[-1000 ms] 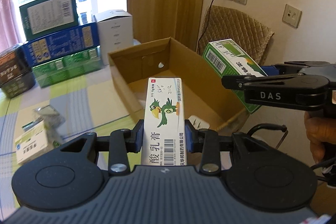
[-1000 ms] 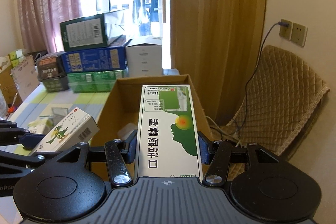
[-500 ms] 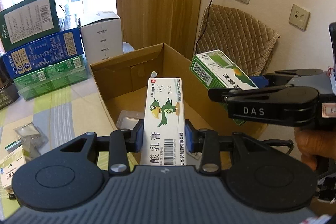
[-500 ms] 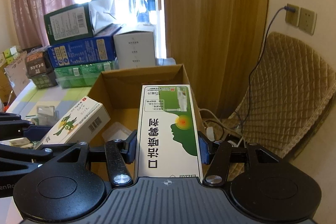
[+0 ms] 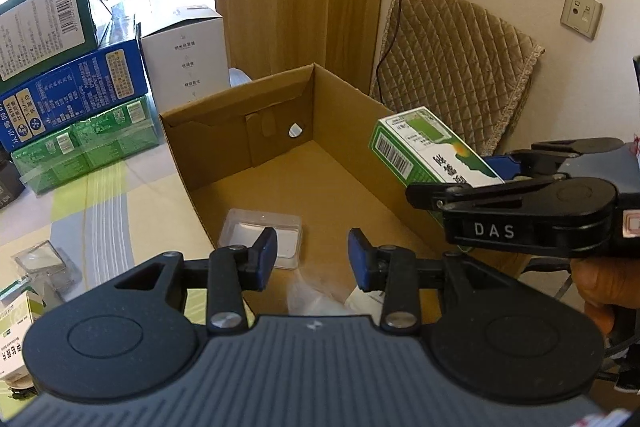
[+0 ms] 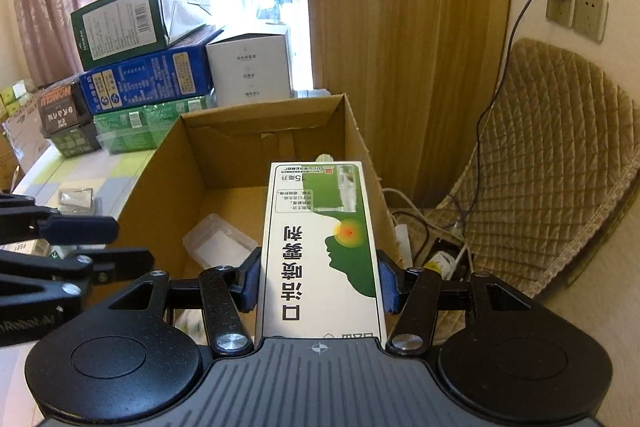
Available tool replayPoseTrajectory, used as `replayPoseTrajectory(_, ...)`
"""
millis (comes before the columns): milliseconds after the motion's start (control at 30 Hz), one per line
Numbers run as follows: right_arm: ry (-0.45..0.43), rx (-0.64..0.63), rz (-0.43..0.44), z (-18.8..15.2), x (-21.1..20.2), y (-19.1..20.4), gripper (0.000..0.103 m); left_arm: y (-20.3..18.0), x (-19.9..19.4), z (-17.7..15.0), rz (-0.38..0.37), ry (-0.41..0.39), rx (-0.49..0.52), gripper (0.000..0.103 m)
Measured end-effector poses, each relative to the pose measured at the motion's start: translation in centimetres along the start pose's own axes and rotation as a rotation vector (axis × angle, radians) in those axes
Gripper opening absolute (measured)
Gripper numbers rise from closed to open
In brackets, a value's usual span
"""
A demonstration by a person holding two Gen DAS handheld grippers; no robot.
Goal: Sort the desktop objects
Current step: 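Open both tools to drop the two medicine boxes into the box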
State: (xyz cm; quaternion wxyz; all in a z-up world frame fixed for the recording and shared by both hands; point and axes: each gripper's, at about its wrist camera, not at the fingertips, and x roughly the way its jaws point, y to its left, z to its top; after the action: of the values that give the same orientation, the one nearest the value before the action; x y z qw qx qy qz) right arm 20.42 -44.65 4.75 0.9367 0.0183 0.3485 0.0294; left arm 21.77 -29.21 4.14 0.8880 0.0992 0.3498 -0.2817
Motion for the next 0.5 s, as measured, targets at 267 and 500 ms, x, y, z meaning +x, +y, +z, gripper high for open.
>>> replayPoseTrajectory(267,0.014,-0.005,0.027,0.1,0.4,0.8,0.053,1.3,-2.1,-0.4,0.029,-0.033,-0.037,0.033)
replayPoseTrajectory(500,-0.013,0.000,0.048,0.6,-0.5,1.5,0.053,2.3,-3.7,-1.1,0.041,-0.041,-0.072,0.034)
